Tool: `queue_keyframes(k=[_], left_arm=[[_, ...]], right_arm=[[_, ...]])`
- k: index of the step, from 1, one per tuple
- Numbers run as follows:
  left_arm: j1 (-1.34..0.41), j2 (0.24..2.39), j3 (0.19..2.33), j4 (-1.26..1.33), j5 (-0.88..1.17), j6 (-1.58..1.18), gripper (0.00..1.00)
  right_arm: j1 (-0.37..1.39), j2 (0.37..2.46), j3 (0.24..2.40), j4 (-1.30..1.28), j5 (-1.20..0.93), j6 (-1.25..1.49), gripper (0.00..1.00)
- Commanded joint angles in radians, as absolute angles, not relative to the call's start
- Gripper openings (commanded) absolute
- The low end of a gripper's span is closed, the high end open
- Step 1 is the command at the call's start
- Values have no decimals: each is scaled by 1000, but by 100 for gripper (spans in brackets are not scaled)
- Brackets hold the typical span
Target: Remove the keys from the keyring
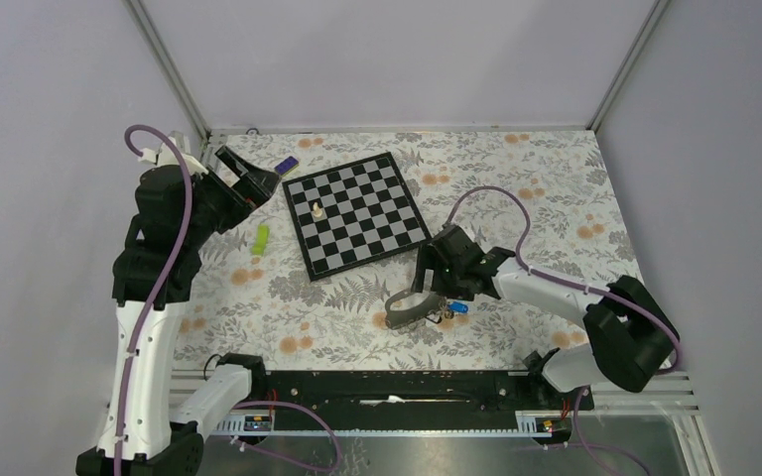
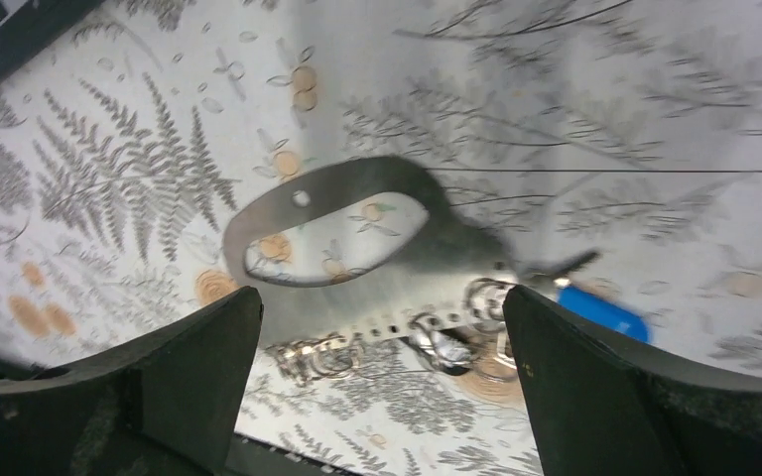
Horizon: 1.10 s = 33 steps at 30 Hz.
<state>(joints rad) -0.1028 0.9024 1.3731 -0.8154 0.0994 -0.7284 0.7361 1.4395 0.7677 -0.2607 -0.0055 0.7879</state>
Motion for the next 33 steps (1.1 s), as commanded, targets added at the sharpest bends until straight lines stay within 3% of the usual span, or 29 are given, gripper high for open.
queue_keyframes(k=[1,4,8,11,15,18,23,33], left_arm=[[-100,903,1360,-784,48,-675,99],[-100,906,1343,-771,38,-658,99],[-100,925,1312,-762,55,-651,99],[-100,937,1272,-742,97,-660,99],[-100,939,1227,-702,151,-677,99],[-100,943,1214,-690,170,-681,99],[-100,942,1204,-690,174,-680,99],[-100,922,1167,-689,183,-676,99]], right_arm=[[734,1324,813,-408,289,713,99],[715,1301,814,-507,426,703,99],[670,1309,773,-546,376,712,97],[667,1290,721,-493,302,705,84],[667,1221,649,-345,137,653,74],[667,1197,641,-349,163,663,65],[639,1279,683,-423,207,717,63],[630,1389,691,-345,41,770,63]])
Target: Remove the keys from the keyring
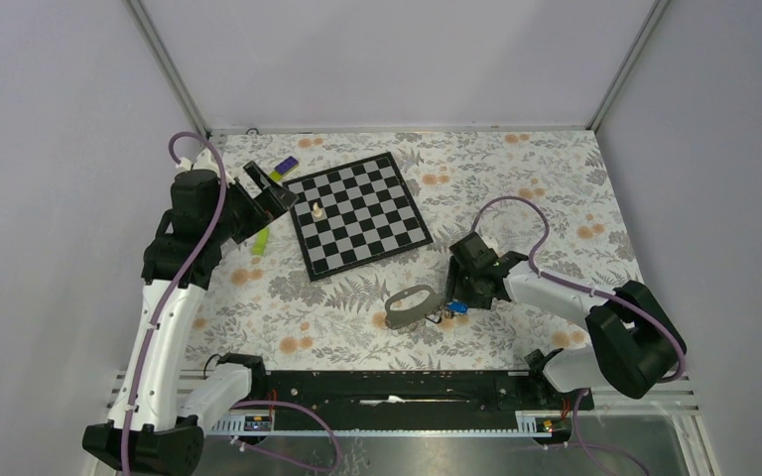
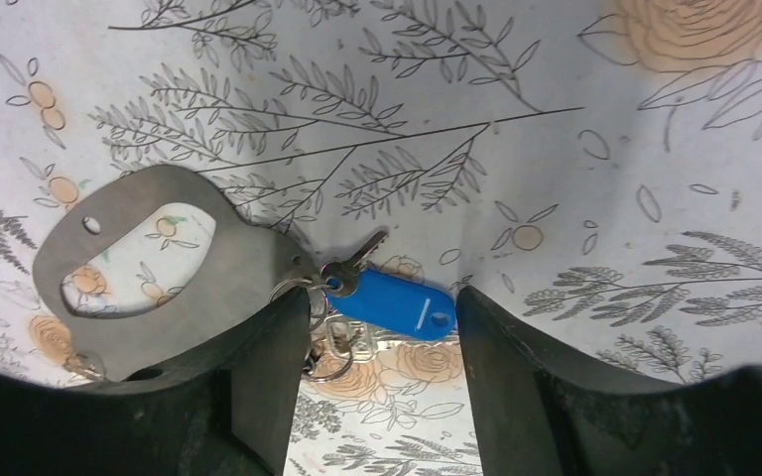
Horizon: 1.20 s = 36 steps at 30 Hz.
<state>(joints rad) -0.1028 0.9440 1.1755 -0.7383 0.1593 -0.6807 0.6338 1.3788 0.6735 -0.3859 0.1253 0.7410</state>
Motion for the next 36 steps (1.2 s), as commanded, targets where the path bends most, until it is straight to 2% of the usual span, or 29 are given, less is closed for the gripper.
queue_keyframes(k=[1,12,16,20,27,32,36], left_arm=[[-100,921,1165,-689,183,-675,99],[-100,923,1146,-689,184,-673,99],[-100,922,1139,-689,188,-675,99],[-100,923,1132,-689,191,-676,99],[-100,921,1121,-680,203,-684,99],[-100,923,1117,-673,215,-689,99],[-100,921,1114,-673,215,-687,99]], right_arm=[[629,1386,689,-338,34,773,63],[630,1394,674,-362,40,743,48],[629,1339,655,-327,14,693,47],[629,1266,628,-294,-10,674,38],[630,1210,628,-238,-95,642,48],[637,1318,701,-327,-55,615,50],[664,1405,740,-381,-6,603,58]])
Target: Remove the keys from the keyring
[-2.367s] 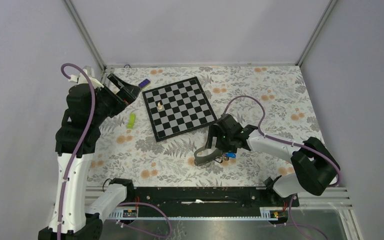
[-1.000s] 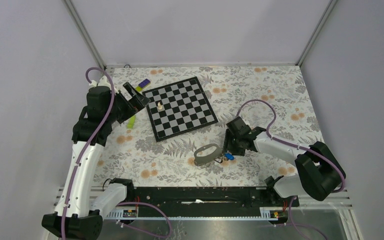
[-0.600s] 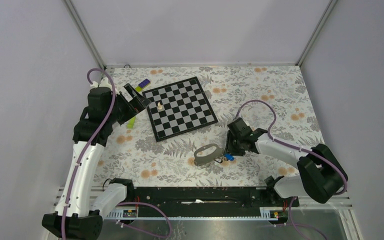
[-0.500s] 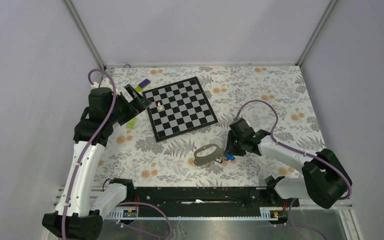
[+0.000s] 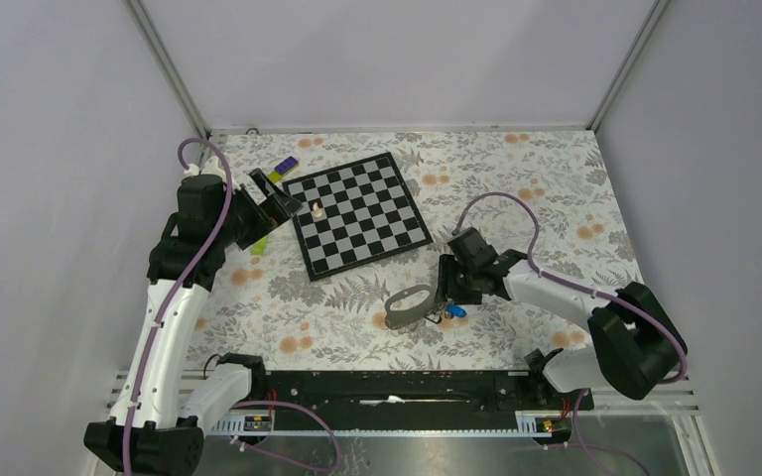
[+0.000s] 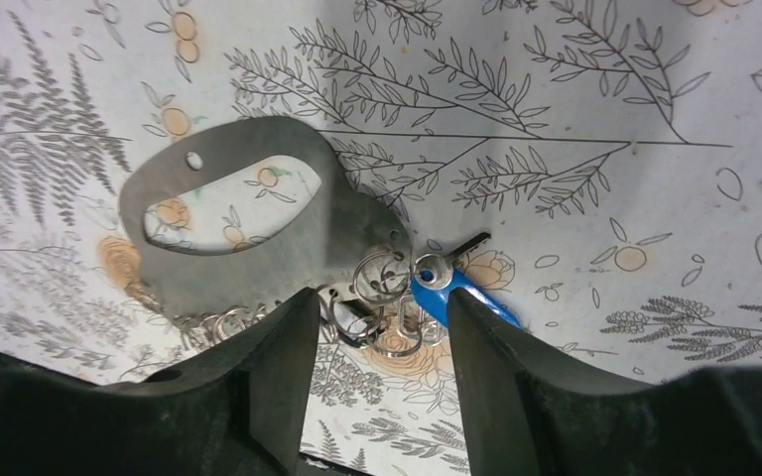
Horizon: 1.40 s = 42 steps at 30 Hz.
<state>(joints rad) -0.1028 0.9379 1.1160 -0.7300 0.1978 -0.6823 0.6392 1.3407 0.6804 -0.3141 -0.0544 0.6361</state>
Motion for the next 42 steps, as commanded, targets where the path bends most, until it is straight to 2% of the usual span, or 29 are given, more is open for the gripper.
queue_keyframes(k=[1,7,18,22,28,32,42], left_arm=[[-100,922,1112,-673,215,-688,99],[-100,918,1111,-675,212,-684,99],[-100,919,1105,-675,207,-680,99],[-100,920,1101,-675,206,-679,99],[-100,923,1101,-675,204,-677,99],[-100,926,1101,-675,202,-677,99],[-100,944,1150,-714,93,-645,99]], right_arm=[[671,1420,742,-378,-6,603,59],[705,1468,757,-356,20,618,59],[733,1553,818,-399,102,607,50],[738,1572,818,-406,107,605,43],[742,1571,821,-415,117,601,11],[743,1556,838,-436,133,597,0],[744,1425,889,-477,164,516,0]])
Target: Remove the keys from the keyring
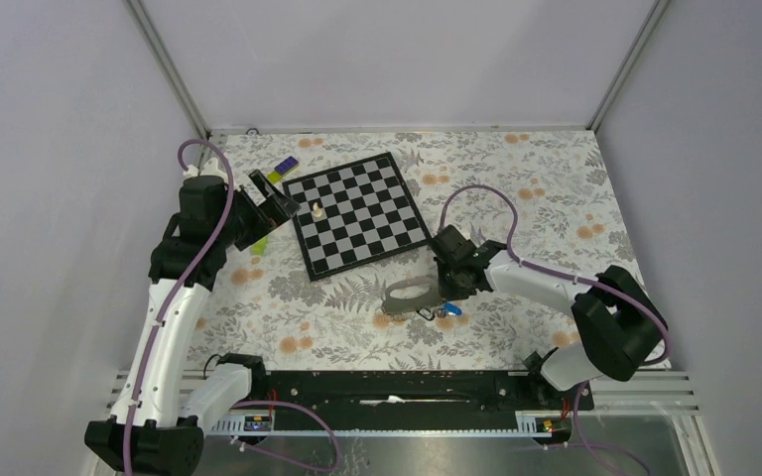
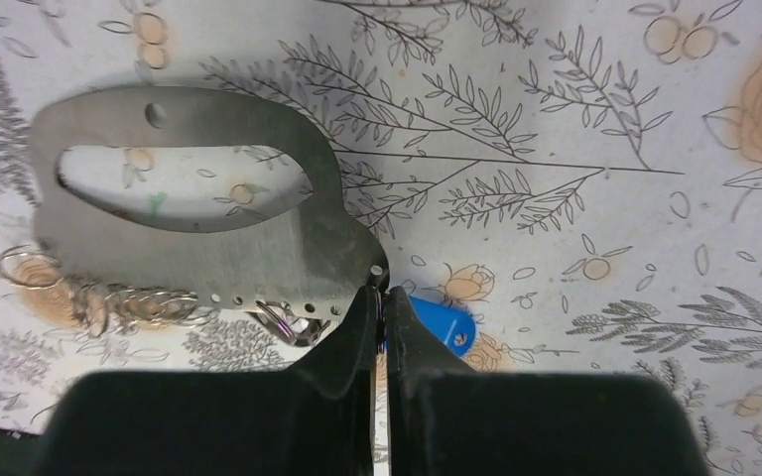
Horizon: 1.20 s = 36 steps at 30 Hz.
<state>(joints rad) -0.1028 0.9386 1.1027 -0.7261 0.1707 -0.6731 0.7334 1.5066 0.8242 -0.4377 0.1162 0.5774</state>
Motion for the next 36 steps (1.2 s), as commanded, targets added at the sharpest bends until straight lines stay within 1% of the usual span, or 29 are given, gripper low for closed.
queue_keyframes(k=[1,7,9,12,16,20,22,29,33,36], left_arm=[[-100,942,1155,-715,82,-642,99],[-100,898,1129,-653,65,-616,99],[-100,893,1117,-650,38,-626,99],[-100,896,1103,-621,58,-613,99],[-100,900,1093,-544,151,-592,99],[-103,894,1065,-415,348,-599,99],[-120,879,1053,-365,384,-600,99],[-320,761,969,-246,314,-529,99],[-331,825,1008,-384,252,-491,99],[-331,864,1027,-488,113,-477,99]], right_arm=[[743,1408,895,-480,170,496,0],[743,1291,931,-490,177,388,0],[743,1259,949,-491,163,354,0],[745,1219,981,-490,128,303,0],[750,1199,1043,-489,56,232,0],[781,1199,1113,-480,15,188,0],[813,1192,1140,-460,11,170,0],[933,1174,1175,-373,-33,81,0],[935,1167,1192,-357,-5,52,0],[935,1157,1191,-348,21,13,0]])
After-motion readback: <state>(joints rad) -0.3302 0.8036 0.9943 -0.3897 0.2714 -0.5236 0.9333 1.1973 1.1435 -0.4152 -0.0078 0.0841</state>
